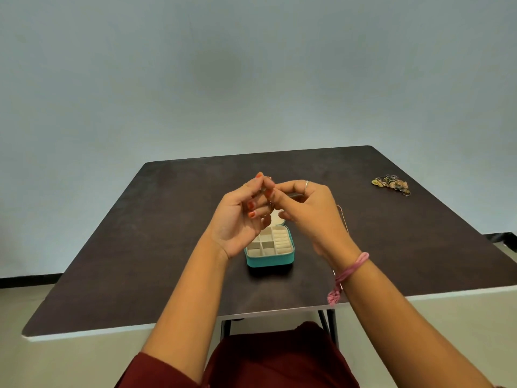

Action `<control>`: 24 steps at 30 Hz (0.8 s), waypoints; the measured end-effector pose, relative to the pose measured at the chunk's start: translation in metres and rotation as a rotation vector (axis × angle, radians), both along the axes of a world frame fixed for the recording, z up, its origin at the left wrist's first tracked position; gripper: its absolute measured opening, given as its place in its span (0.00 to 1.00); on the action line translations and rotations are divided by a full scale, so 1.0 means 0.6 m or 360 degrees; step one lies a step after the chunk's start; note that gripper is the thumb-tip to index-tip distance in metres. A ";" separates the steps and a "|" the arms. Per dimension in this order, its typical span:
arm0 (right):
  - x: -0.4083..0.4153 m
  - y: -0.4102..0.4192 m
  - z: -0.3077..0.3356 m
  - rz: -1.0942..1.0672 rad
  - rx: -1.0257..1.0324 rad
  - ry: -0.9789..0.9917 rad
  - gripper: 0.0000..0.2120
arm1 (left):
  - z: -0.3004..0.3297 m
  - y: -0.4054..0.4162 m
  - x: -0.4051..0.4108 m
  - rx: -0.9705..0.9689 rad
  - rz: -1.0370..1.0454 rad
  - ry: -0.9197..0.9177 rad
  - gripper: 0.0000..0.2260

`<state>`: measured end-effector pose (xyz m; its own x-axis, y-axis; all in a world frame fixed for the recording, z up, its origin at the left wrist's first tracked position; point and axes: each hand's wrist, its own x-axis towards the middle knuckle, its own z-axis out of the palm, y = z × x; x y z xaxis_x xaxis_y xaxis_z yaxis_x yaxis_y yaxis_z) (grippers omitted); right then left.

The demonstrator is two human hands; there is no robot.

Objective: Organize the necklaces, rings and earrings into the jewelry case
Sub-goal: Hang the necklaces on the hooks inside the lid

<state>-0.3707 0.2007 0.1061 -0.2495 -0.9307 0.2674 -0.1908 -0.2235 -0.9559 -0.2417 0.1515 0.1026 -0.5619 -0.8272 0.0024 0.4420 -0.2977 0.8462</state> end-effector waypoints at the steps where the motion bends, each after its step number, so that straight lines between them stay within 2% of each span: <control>1: 0.001 -0.002 0.000 0.0030 0.0027 0.0052 0.05 | -0.001 -0.001 0.001 0.0023 0.0014 0.0046 0.11; 3: 0.005 -0.001 0.001 0.0309 0.0143 -0.0037 0.07 | -0.001 -0.005 0.003 0.0080 0.0034 0.0185 0.13; 6: 0.002 -0.004 0.000 0.0697 0.0258 -0.0477 0.10 | 0.003 -0.007 0.001 0.0135 0.0016 0.0322 0.14; 11: 0.002 -0.015 -0.026 0.0698 0.0251 -0.0599 0.07 | -0.008 -0.018 0.009 0.0335 0.0030 0.0574 0.14; 14: -0.004 -0.024 -0.019 0.0575 0.0212 -0.0642 0.07 | -0.018 -0.019 0.009 0.0324 0.0026 0.0574 0.13; 17: -0.019 -0.042 0.002 0.0426 0.0155 -0.0525 0.07 | -0.035 -0.010 0.001 0.0305 0.0107 0.0486 0.09; 20: -0.020 -0.058 0.022 0.0426 0.0146 -0.0395 0.06 | -0.048 -0.003 -0.013 0.0326 0.0251 0.0493 0.07; 24: -0.018 -0.084 0.041 0.0395 0.0108 0.0001 0.05 | -0.058 -0.015 -0.023 0.0284 0.0516 0.0462 0.07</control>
